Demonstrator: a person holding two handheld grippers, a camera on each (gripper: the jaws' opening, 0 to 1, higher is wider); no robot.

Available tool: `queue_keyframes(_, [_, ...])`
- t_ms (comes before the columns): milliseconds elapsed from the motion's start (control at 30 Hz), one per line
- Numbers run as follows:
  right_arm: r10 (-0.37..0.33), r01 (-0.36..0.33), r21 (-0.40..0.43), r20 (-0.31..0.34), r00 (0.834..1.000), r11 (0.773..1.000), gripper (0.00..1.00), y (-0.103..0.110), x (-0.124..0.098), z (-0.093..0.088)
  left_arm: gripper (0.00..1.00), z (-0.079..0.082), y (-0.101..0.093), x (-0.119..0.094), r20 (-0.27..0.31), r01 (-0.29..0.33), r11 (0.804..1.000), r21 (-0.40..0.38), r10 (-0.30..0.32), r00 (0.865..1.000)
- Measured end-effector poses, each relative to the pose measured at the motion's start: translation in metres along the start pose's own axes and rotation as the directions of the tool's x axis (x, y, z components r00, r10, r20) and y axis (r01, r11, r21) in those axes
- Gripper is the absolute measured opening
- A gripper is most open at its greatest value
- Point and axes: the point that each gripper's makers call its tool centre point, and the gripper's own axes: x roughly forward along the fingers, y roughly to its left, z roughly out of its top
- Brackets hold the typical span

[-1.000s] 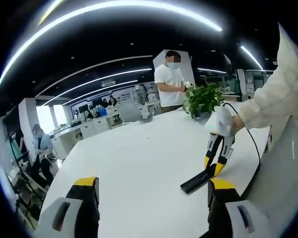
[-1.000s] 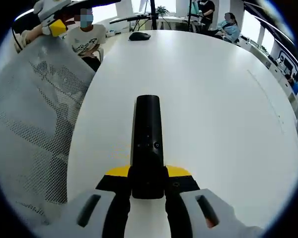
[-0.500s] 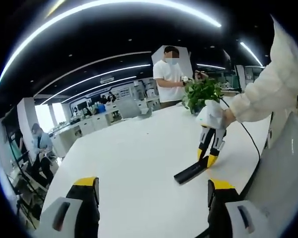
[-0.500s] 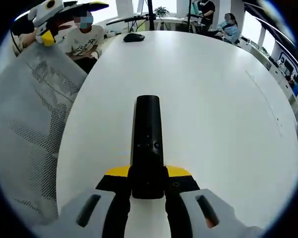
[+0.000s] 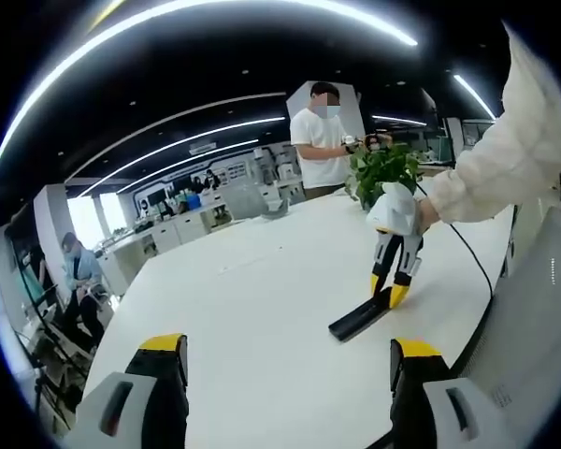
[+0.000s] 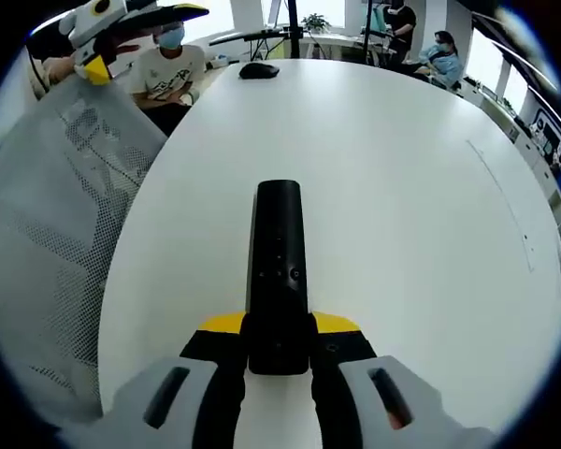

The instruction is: Press the specified remote control buttons in sequence, fully releasing each button before pressing the next.

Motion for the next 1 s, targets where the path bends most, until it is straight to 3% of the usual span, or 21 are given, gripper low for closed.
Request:
queue_keyframes(133, [-0.003,0.003,0.034,0.010,1.000,0.999,0.25,0.001,0.000,0.001,0.93,0.000,0.000,0.000,-0.003,0.001,1.000,-0.001,-0.001,1.000])
queue_keyframes(267, [-0.017,0.010,0.159,0.045,0.999,0.987,0.28,0.001,0.000,0.004,0.93,-0.001,-0.001,0.000,-0.006,0.006,1.000,-0.001,-0.006,1.000])
queue_keyframes(367, [-0.062,0.034,0.219,0.118,0.991,0.975,0.38,-0.001,-0.004,0.014,0.93,-0.001,-0.002,0.000,-0.006,0.007,1.000,-0.002,-0.007,1.000])
queue_keyframes(433, [-0.123,0.068,0.272,0.190,0.974,0.960,0.45,-0.005,-0.013,0.025,0.93,-0.001,-0.002,0.000,-0.003,0.009,1.000,-0.004,-0.009,1.000])
queue_keyframes(467, [-0.185,0.114,0.310,0.208,0.960,0.944,0.51,-0.011,-0.020,0.028,0.93,-0.001,-0.002,0.000,-0.002,0.010,1.000,-0.005,-0.010,1.000])
queue_keyframes(533, [-0.269,0.183,0.343,0.224,0.937,0.921,0.73,-0.018,-0.030,0.029,0.93,0.000,-0.003,0.001,0.002,0.015,1.000,-0.004,-0.015,1.000])
queue_keyframes(600, [-0.328,0.222,0.383,0.238,0.914,0.897,0.91,-0.020,-0.039,0.031,0.93,0.001,-0.004,0.001,0.006,0.020,1.000,-0.002,-0.020,1.000])
queue_keyframes(633, [-0.357,0.233,0.409,0.257,0.898,0.882,0.95,-0.018,-0.048,0.033,0.94,0.002,-0.005,0.001,0.008,0.023,1.000,-0.002,-0.023,1.000])
queue_keyframes(700, [-0.422,0.265,0.451,0.293,0.858,0.852,1.00,-0.019,-0.063,0.036,0.94,0.003,-0.006,0.001,0.015,0.027,1.000,-0.003,-0.027,1.000])
queue_keyframes(733, [-0.449,0.287,0.463,0.289,0.846,0.839,1.00,-0.019,-0.070,0.035,0.94,0.004,-0.006,0.001,0.018,0.028,1.000,-0.005,-0.028,0.999])
queue_keyframes(767, [-0.491,0.315,0.485,0.293,0.821,0.816,1.00,-0.019,-0.081,0.035,0.94,0.004,-0.006,0.001,0.022,0.030,1.000,-0.007,-0.030,0.999])
queue_keyframes(800, [-0.518,0.338,0.484,0.307,0.799,0.808,1.00,-0.019,-0.089,0.037,0.94,0.005,-0.006,0.000,0.027,0.031,0.999,-0.011,-0.031,0.999])
queue_keyframes(900, [-0.561,0.371,0.491,0.324,0.762,0.788,1.00,-0.009,-0.109,0.039,0.94,0.007,-0.006,0.000,0.039,0.034,0.999,-0.017,-0.033,0.999])
queue_keyframes(933, [-0.565,0.360,0.513,0.328,0.757,0.780,1.00,0.001,-0.115,0.041,0.94,0.008,-0.006,0.000,0.042,0.035,0.999,-0.018,-0.035,0.999])
queue_keyframes(1000, [-0.594,0.340,0.570,0.347,0.726,0.748,1.00,0.011,-0.129,0.041,0.94,0.009,-0.008,0.000,0.048,0.042,0.999,-0.019,-0.041,0.998])
